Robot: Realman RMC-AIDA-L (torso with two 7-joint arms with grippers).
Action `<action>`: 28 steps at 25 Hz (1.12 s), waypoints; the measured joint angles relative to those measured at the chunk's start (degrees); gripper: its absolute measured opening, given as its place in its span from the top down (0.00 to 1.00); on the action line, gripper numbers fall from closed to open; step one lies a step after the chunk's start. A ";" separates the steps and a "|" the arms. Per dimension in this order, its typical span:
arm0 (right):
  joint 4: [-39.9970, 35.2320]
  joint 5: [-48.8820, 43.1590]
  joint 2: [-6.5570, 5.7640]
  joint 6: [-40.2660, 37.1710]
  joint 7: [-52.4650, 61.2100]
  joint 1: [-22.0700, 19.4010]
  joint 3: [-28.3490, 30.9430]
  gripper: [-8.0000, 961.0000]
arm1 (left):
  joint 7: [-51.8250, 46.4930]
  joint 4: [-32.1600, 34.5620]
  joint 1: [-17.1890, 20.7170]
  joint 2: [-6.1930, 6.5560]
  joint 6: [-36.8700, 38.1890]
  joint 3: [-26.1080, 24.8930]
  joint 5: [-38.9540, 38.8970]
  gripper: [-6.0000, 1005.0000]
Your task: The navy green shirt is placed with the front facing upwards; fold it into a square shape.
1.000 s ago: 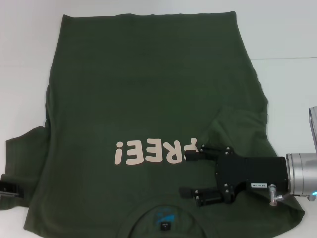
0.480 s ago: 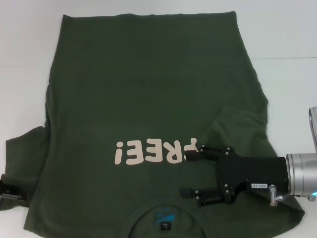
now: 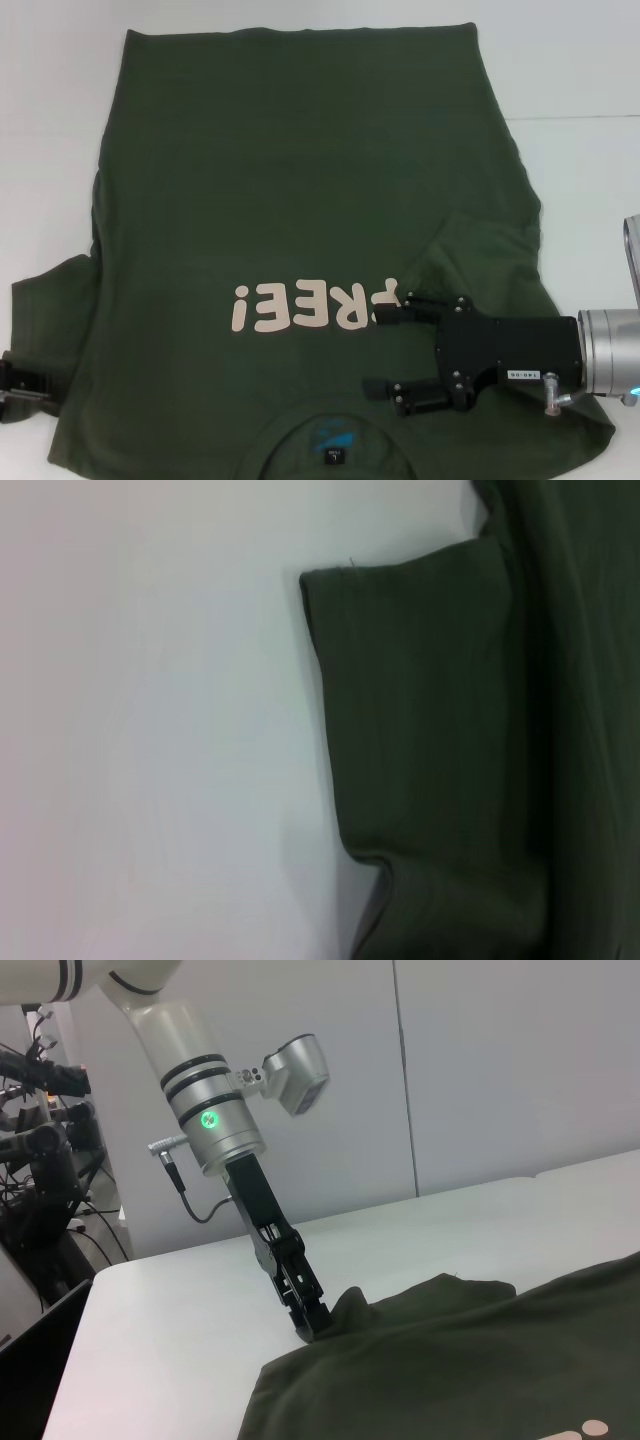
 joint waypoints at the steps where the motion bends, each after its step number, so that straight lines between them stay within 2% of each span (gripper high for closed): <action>1: 0.00 0.00 0.00 0.00 0.00 0.00 0.00 0.02 | 0.00 0.00 -0.02 0.00 -0.06 0.05 0.00 0.19; 7: 0.00 0.00 0.00 -0.11 0.00 0.00 0.00 0.02 | -0.80 0.00 -0.10 -0.08 -0.50 1.01 0.00 0.19; 15: 0.00 0.00 0.00 -0.25 0.00 -0.32 0.00 0.02 | -0.85 0.00 -0.08 -0.42 -1.07 4.34 0.00 0.41; 25: 0.00 0.00 0.00 -0.55 0.00 -0.53 0.18 0.02 | -1.30 1.26 -0.21 -0.93 -2.24 5.99 0.00 0.61; 28: 0.00 0.00 0.00 -0.55 0.03 -0.53 0.15 0.02 | -1.30 1.98 -0.17 -1.20 -2.58 6.32 0.00 0.72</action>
